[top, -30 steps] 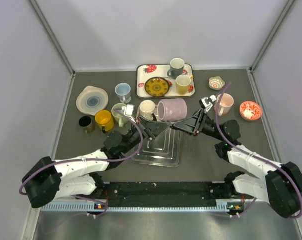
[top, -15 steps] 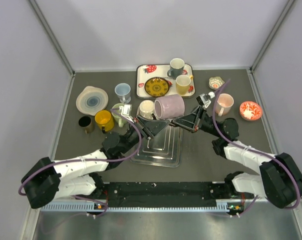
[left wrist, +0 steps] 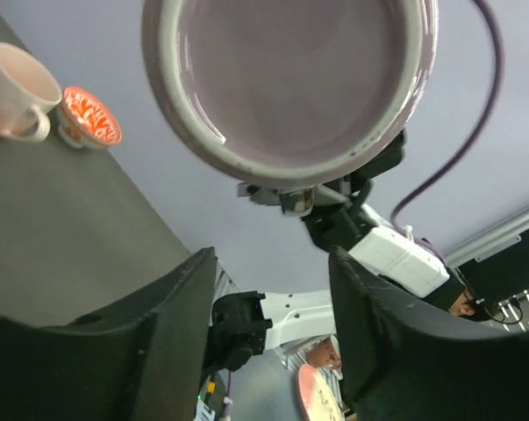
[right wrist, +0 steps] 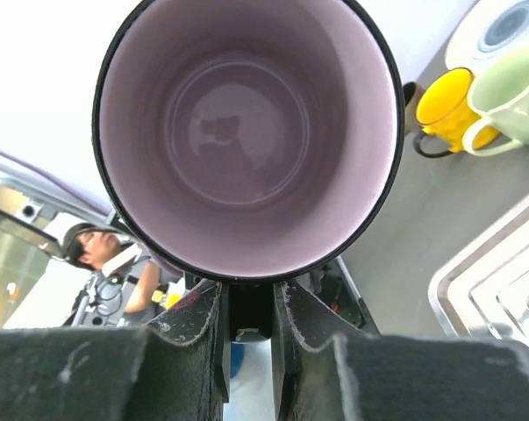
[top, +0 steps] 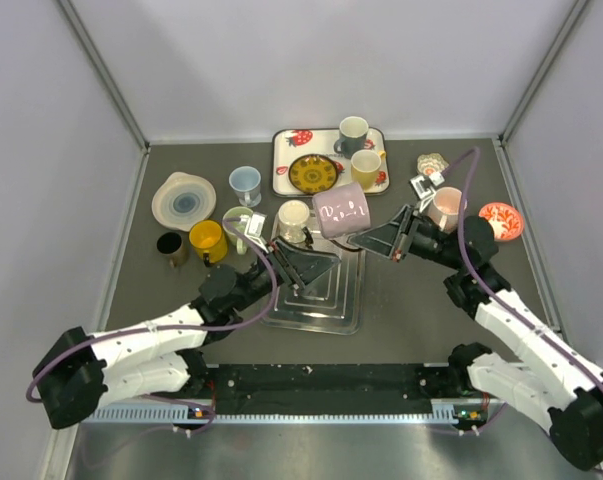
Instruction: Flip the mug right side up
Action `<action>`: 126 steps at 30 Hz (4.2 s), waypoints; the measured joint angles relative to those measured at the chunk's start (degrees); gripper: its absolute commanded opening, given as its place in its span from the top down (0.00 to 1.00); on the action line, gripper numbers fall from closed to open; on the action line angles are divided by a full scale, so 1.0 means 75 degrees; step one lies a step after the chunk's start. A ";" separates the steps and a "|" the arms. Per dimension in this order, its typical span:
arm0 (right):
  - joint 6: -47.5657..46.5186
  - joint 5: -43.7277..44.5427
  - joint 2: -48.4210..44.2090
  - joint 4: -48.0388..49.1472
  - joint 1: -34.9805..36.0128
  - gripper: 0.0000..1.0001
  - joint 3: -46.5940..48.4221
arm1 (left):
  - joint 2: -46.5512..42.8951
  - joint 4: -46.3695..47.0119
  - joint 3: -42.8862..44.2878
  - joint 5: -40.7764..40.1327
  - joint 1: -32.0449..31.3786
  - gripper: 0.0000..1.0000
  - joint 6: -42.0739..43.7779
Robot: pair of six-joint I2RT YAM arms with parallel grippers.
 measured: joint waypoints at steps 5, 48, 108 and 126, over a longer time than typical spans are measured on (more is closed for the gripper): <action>-0.1533 0.0632 -0.0592 -0.2710 -0.0003 1.00 0.0816 | -0.0446 -0.1183 0.0003 -0.0108 0.0131 0.28 0.0297; -0.6158 0.8923 0.6178 -0.8795 -0.0947 1.00 0.4841 | -0.2416 -0.8641 0.0618 -0.3628 0.0259 0.33 0.1559; -0.5120 0.6907 0.0353 -0.8212 0.0478 0.30 0.2119 | 0.6656 -1.2208 0.7679 -0.5421 0.1495 0.45 -0.1128; -0.5077 0.6592 0.0370 -0.7944 0.0478 0.30 0.1816 | 0.7087 -1.2161 0.8367 -0.5144 0.1740 0.46 -0.1003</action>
